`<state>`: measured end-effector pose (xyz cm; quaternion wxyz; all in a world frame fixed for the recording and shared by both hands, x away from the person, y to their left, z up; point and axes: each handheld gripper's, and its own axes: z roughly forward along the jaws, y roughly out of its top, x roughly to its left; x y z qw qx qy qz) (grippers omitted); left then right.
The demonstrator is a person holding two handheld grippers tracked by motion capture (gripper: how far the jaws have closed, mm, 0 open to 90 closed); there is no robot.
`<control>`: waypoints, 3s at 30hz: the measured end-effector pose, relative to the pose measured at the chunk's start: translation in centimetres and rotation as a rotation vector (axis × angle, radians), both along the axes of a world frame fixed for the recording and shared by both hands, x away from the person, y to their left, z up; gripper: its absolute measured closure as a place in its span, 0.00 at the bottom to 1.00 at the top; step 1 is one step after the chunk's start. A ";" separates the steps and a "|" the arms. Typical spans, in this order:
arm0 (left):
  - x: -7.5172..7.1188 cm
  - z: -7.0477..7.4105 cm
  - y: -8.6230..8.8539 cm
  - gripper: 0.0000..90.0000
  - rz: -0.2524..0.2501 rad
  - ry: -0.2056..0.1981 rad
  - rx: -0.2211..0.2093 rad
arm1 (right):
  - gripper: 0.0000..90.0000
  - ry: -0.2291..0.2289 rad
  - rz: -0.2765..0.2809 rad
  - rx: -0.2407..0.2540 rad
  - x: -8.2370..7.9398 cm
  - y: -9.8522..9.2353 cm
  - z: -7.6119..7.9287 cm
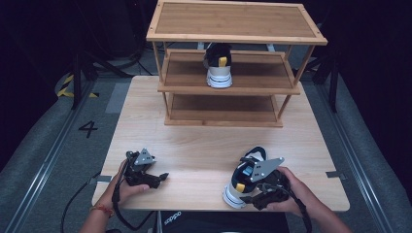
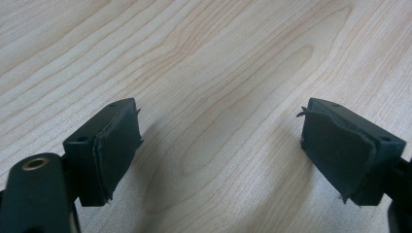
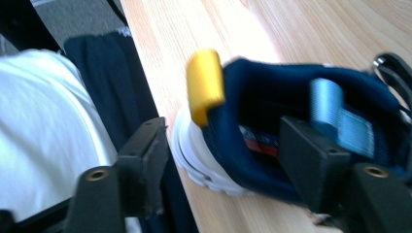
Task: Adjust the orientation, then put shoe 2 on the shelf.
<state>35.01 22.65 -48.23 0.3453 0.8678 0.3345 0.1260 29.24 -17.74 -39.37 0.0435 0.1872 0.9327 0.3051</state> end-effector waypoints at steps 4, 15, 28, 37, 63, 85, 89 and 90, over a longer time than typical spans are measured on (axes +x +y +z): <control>0.0 0.0 0.0 0.16 0.001 0.002 0.001 | 0.39 0.060 -0.056 -0.006 0.4 1.5 -0.6; 0.0 0.0 0.0 0.16 0.001 0.002 0.001 | 0.71 0.143 -0.030 0.005 1.7 1.3 -2.0; 0.0 0.0 -0.1 0.16 0.003 0.005 -0.007 | 0.58 0.154 0.030 -0.106 2.2 -2.5 -1.6; 0.0 0.0 0.0 0.16 0.001 0.002 -0.002 | 0.61 0.193 -0.067 -0.050 2.8 -1.1 -2.4; 0.3 0.0 0.0 0.16 -0.024 0.004 -0.005 | 0.78 0.078 0.049 -0.077 1.8 -2.6 0.3; 0.4 0.0 0.0 0.16 -0.013 0.002 0.001 | 0.78 -0.131 0.045 -0.063 3.3 -3.9 7.7; 0.4 0.0 0.0 0.16 -0.013 0.001 0.001 | 0.78 -0.141 0.048 -0.053 4.1 -3.7 8.8; 0.3 0.0 -0.1 0.16 -0.010 0.007 -0.004 | 0.78 -0.145 0.049 -0.051 4.4 -3.5 9.1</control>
